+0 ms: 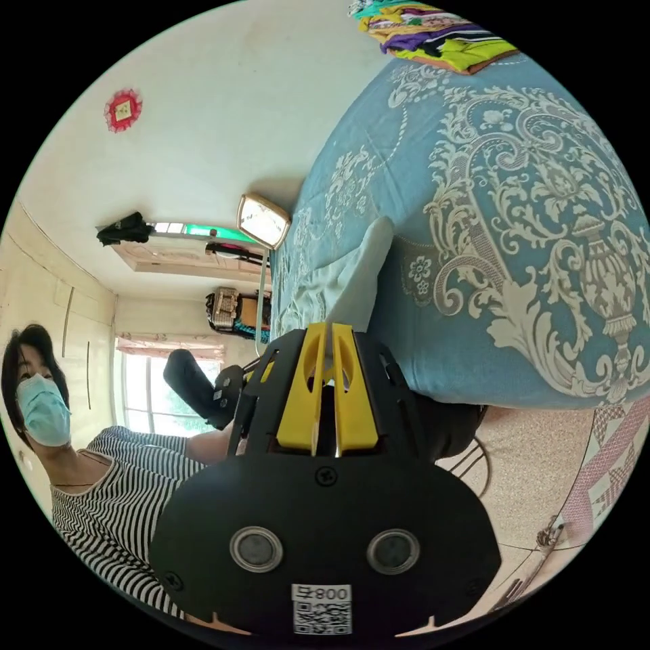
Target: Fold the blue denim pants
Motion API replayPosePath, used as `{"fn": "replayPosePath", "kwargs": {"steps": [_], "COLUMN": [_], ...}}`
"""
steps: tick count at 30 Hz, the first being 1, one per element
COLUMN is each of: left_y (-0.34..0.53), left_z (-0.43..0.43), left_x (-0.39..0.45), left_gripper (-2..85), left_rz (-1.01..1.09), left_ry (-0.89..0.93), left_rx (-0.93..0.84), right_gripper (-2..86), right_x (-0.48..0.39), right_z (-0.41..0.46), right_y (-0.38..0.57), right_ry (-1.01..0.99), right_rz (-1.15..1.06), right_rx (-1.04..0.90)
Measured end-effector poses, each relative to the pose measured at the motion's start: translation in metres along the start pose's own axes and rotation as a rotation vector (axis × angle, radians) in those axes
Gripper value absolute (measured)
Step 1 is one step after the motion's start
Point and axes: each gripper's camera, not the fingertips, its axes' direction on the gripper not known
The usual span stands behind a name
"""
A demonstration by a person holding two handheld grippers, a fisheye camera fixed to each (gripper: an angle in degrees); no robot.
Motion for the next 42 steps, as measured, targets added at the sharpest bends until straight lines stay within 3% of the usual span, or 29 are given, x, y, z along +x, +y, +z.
{"fn": "replayPosePath", "kwargs": {"steps": [3, 8, 17, 28, 34, 42], "left_y": [0.01, 0.024, 0.057, 0.158, 0.262, 0.416], "left_z": [-0.006, -0.014, -0.034, -0.137, -0.207, -0.251], "left_x": [0.001, 0.002, -0.013, -0.077, -0.16, -0.261], "left_gripper": [5.4, 5.5, 5.5, 5.2, 5.0, 4.7], "left_rz": [-0.01, -0.006, -0.016, -0.08, -0.304, -0.6], "left_ry": [0.019, 0.029, 0.056, 0.123, 0.19, 0.188], "left_rx": [0.015, 0.021, 0.038, 0.247, 0.417, 0.529], "right_gripper": [7.3, 9.9, 5.1, 2.7, 2.5, 2.5], "right_x": [0.019, 0.036, 0.059, -0.029, -0.111, -0.181], "right_z": [0.0, 0.046, 0.103, 0.161, 0.258, 0.455], "right_y": [-0.029, -0.086, -0.12, -0.101, -0.097, -0.09], "right_ry": [0.008, 0.013, -0.003, -0.144, -0.15, -0.102], "right_rz": [0.035, 0.085, 0.176, -0.024, -0.17, -0.262], "right_rx": [0.054, -0.03, -0.093, 0.005, -0.03, -0.172]}}
